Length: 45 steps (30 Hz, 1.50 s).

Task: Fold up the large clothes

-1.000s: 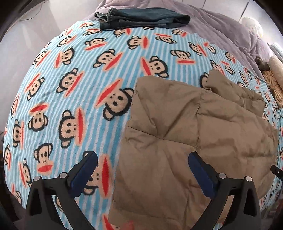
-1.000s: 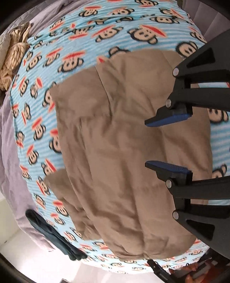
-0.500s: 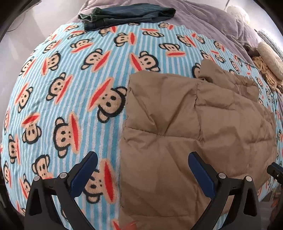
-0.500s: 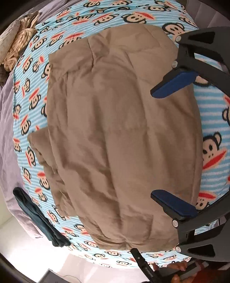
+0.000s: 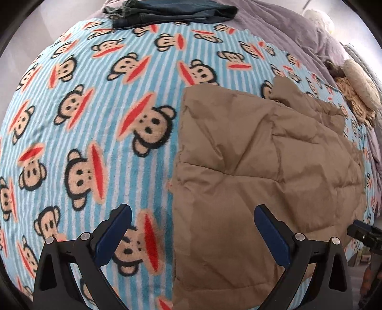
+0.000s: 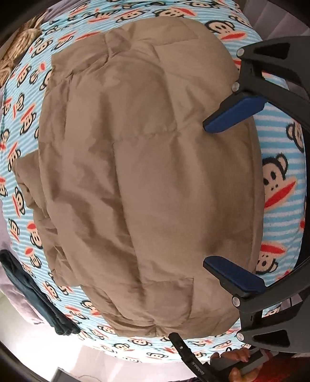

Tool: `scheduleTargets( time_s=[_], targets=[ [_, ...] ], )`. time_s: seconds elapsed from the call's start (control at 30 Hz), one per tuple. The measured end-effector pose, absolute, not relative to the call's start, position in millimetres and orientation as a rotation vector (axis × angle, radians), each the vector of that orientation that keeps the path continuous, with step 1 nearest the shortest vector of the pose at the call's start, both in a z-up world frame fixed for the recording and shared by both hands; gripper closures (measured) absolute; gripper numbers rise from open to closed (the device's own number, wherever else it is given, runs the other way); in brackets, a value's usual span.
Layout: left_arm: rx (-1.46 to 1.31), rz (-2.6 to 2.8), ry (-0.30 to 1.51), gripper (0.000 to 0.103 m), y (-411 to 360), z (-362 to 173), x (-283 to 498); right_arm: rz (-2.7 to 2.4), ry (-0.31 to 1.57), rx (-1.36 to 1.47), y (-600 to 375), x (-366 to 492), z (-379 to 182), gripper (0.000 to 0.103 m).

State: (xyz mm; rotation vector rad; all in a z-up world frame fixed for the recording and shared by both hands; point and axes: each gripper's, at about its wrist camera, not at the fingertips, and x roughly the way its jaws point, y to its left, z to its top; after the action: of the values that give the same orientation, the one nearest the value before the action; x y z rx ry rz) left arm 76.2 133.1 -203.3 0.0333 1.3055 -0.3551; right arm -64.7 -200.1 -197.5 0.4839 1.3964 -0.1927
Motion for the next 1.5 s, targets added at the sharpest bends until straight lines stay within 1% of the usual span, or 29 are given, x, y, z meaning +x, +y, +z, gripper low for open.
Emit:
scheduleTargets(
  time_s=[0.17,0.3,0.7,0.9,1.03,1.37,1.4,1.47,1.5],
  targets=[
    [0.107,-0.329,1.285,0.001,133,-208,88,-0.184,1.412,0.470,-198,-60,-200,0.000],
    [0.080,-0.349,1.308,0.001,138,-214,98,-0.184,1.411,0.471,-199,-61,-200,0.000],
    [-0.070,-0.559,1.364,0.001,137,-223,105,-0.191,1.406,0.485,-204,-69,-200,0.000],
    [-0.199,-0.688,1.440,0.001,138,-240,114,-0.187,1.400,0.504,-210,-72,-199,0.000],
    [-0.232,-0.776,1.496,0.001,121,-257,119,-0.185,1.400,0.517,-213,-74,-199,0.000],
    [-0.185,-0.859,1.530,0.001,77,-275,123,-0.163,1.391,0.530,-214,-76,-195,0.000],
    [-0.172,-0.857,1.528,0.002,75,-274,122,-0.160,1.388,0.535,-215,-76,-195,0.000],
    [-0.162,-0.881,1.528,0.041,73,-269,119,-0.158,1.384,0.540,-216,-76,-193,0.000],
    [-0.185,-0.896,1.532,0.049,73,-266,118,-0.157,1.381,0.543,-217,-76,-192,0.000]
  ],
)
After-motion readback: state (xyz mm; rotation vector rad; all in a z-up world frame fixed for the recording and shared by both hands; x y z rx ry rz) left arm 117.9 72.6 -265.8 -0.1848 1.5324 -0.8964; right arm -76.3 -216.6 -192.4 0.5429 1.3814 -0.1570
